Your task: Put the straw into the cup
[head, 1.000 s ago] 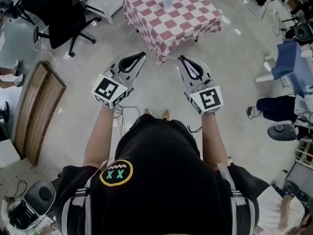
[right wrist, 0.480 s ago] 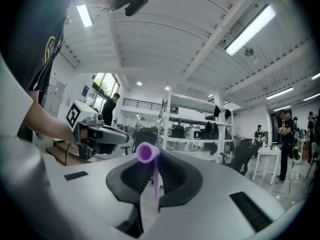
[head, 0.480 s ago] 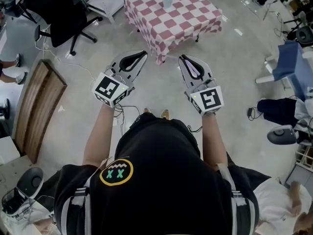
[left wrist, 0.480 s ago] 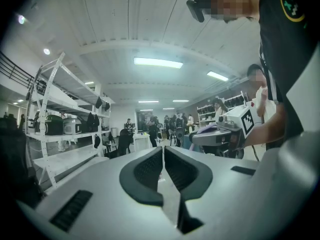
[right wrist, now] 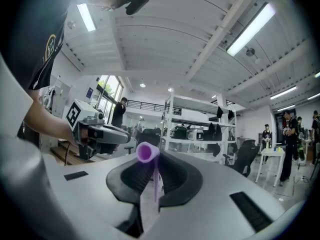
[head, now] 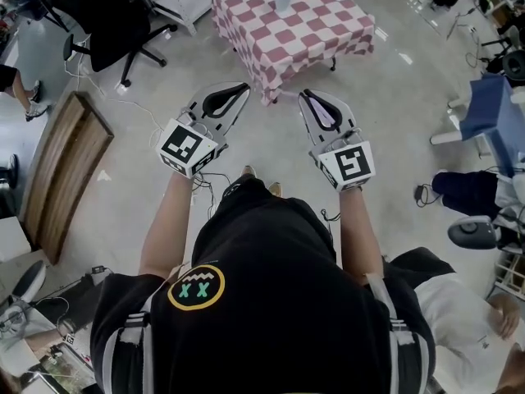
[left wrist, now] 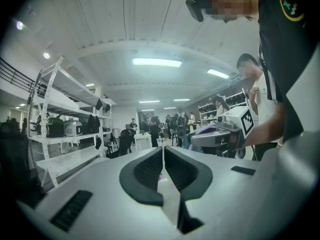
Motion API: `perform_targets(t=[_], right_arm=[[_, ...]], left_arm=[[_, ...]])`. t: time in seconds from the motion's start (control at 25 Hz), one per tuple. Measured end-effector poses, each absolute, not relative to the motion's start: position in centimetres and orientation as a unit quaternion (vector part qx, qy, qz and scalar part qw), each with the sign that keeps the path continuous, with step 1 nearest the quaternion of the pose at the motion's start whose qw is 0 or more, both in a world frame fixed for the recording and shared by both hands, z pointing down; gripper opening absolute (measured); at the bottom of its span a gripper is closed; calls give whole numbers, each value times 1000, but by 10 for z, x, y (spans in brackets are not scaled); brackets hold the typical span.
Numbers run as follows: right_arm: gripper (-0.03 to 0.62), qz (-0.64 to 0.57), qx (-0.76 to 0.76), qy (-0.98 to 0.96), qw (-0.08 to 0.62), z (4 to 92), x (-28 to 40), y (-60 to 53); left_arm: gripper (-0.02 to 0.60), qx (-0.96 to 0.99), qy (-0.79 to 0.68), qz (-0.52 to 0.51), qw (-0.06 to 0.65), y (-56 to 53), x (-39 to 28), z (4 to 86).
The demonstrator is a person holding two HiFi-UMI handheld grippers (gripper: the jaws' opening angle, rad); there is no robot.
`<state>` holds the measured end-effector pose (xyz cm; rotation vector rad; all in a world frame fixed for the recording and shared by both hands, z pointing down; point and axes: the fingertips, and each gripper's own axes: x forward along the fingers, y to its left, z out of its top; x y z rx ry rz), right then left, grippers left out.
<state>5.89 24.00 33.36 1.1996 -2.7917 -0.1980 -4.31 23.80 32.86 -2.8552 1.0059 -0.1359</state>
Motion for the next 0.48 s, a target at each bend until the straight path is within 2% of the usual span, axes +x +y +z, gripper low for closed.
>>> perform_targets(t=[0.48], right_arm=[[52,-70,396,-915,42,337,71,227]], left_arm=[[29,-943,323,-45,60,224,-22,331]])
